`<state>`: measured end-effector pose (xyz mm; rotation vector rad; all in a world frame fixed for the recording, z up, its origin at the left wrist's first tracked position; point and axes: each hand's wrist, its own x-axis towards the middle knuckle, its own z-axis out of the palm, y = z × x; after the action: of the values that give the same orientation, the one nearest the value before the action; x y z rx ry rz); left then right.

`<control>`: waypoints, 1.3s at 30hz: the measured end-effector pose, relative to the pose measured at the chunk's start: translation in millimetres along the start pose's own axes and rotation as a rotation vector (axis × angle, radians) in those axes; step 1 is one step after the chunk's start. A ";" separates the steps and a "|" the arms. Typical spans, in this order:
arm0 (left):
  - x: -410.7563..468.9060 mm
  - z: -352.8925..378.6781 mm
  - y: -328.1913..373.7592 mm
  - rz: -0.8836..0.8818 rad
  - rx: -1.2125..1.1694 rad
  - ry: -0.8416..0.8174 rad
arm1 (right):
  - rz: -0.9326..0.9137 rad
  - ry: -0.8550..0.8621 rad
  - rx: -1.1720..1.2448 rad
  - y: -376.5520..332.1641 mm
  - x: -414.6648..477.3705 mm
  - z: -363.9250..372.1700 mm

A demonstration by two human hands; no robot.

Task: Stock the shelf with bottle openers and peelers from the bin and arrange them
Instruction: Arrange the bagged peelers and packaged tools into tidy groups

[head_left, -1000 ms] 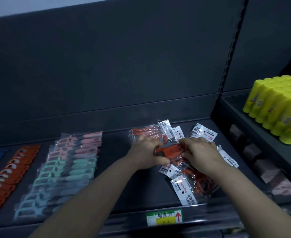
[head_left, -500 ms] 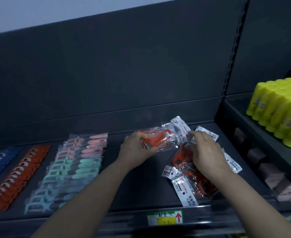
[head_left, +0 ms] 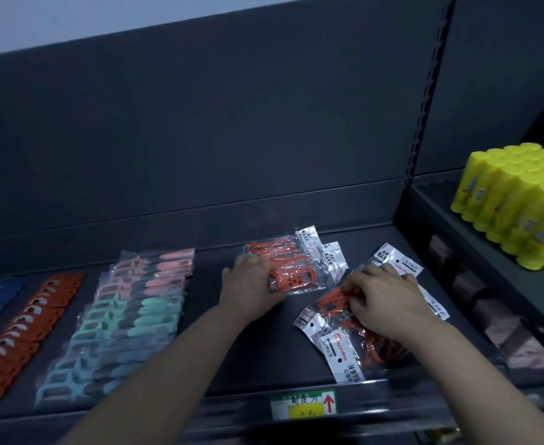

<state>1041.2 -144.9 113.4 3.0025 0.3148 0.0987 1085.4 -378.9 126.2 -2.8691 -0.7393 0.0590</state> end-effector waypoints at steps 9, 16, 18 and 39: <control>7.4 -1.3 -4.2 -0.026 -0.026 -0.014 | 0.039 -0.029 -0.013 -3.0 -2.6 -3.9; 9.1 -1.2 -5.0 -0.042 -0.048 -0.036 | 0.009 0.003 0.024 -6.8 -5.6 0.2; 4.5 -2.3 -3.6 -0.041 -0.071 0.014 | 0.003 0.012 0.039 -5.7 -6.3 1.4; -3.7 -23.6 63.3 -0.210 -1.246 -0.040 | 0.195 0.236 0.687 -8.5 -7.5 -13.4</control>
<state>1048.6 -204.5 144.6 1.7291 0.3687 0.1432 1075.9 -377.4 140.9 -2.2249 -0.3054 -0.0026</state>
